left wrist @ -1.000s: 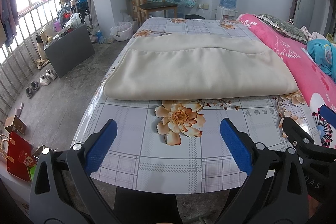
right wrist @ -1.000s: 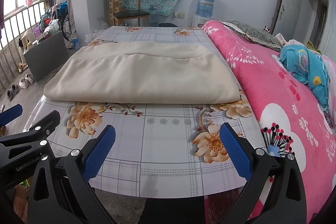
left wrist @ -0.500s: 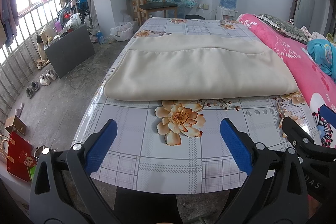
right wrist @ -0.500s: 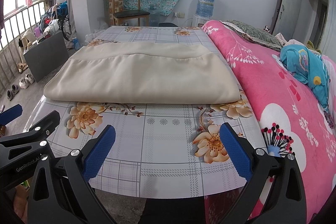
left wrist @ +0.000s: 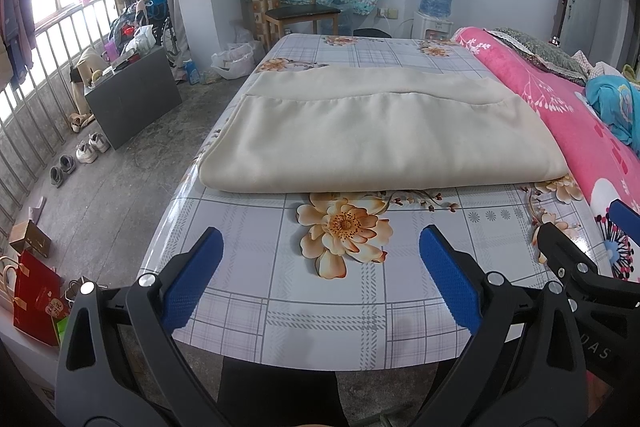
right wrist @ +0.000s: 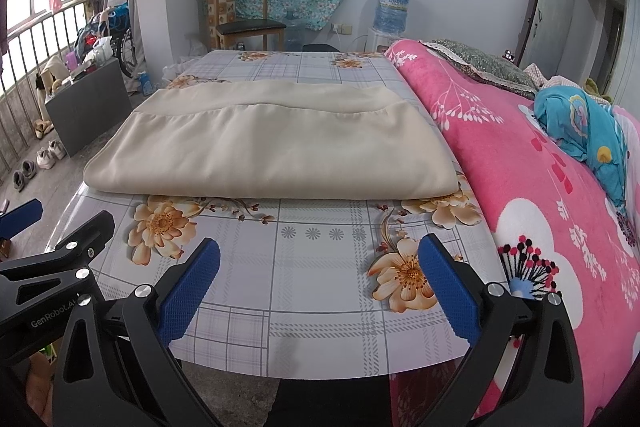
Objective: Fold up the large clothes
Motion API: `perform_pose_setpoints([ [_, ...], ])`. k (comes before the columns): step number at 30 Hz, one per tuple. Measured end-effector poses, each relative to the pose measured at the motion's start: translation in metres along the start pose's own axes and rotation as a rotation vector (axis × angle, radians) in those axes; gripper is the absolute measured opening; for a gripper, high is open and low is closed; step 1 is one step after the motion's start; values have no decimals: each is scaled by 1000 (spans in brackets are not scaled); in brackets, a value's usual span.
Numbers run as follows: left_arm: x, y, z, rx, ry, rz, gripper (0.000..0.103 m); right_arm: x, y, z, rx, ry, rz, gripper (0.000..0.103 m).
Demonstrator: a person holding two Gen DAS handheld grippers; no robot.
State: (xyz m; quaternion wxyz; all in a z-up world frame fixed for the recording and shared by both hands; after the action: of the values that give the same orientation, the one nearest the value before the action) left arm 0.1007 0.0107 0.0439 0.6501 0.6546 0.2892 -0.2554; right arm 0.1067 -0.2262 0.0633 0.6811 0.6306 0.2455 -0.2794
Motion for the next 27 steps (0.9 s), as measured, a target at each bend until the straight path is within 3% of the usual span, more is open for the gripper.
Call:
perform_pose_setpoints([
  [27,0,-2,1,1,0,0,95,0,-1,-1,-1,1,-2,97],
])
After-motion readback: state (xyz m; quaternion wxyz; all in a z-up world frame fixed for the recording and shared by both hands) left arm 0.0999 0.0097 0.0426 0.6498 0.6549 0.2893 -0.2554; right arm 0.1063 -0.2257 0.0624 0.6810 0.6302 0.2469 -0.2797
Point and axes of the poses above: each gripper's, at about its wrist camera, not at the fingertips, and x roughly the way its jaws point, z to its right, y to its top, the point moved 2 cm from there along x, roughly the way its jaws point
